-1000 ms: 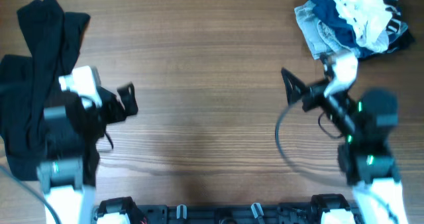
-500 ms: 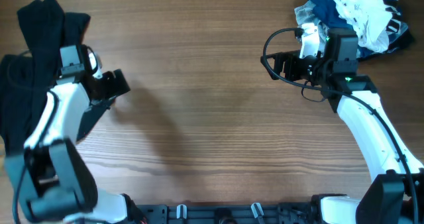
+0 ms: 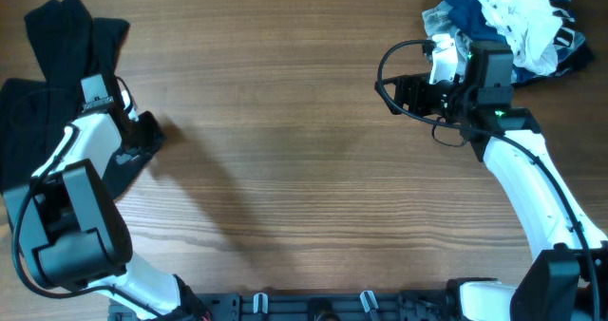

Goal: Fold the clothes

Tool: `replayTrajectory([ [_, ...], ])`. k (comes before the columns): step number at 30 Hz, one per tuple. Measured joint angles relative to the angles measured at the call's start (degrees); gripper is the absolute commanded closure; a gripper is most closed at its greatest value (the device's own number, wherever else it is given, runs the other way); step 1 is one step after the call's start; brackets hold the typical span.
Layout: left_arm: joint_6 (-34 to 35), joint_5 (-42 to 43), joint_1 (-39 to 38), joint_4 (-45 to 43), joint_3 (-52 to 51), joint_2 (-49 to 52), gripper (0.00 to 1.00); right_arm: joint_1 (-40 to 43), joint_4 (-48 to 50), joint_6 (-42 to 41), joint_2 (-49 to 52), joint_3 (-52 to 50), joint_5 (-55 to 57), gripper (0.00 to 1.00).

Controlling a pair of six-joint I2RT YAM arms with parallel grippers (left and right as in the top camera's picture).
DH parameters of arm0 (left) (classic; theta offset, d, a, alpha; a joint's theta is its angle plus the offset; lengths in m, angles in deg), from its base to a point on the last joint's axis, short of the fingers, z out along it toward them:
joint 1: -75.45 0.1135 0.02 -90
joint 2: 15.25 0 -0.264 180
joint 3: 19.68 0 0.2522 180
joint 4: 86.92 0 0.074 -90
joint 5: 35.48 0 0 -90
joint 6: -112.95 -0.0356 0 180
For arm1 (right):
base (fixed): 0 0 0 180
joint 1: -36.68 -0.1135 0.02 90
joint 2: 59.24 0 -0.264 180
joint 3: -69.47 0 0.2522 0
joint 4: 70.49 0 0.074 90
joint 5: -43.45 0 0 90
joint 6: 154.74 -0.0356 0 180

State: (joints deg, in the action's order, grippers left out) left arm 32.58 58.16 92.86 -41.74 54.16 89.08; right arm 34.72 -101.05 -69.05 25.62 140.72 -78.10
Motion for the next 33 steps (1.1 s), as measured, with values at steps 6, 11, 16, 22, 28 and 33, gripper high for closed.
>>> replayTrajectory([
  [6, 0.1, 2.0, -4.3, -1.2, 0.0, 0.0, 0.96, 0.0, -0.1, 0.0, 0.0, 0.0, 0.0, 0.15],
  [11, 4.7, 9.3, -20.5, -11.3, -0.1, 0.1, 0.96, 0.0, 0.2, 0.0, 0.0, 0.0, -0.2, 0.23],
  [16, 10.8, 11.4, -44.7, -30.5, 0.1, 0.5, 0.96, 0.1, 1.3, -1.9, 0.0, 0.0, -0.1, 0.34],
  [22, 14.6, 8.9, -52.3, -47.7, 3.2, 0.6, 0.00, 5.4, 3.7, -8.1, 0.0, 0.0, -0.2, 0.21],
  [28, 15.6, 7.4, -43.0, -33.8, 3.6, -3.8, 0.00, 5.7, 3.5, -8.2, 0.0, 0.0, -2.3, 0.22],
  [33, 14.4, 6.0, -20.5, 4.1, 5.1, -18.3, 0.04, -1.8, 3.0, -5.9, 0.0, 0.1, 0.6, 0.19],
])
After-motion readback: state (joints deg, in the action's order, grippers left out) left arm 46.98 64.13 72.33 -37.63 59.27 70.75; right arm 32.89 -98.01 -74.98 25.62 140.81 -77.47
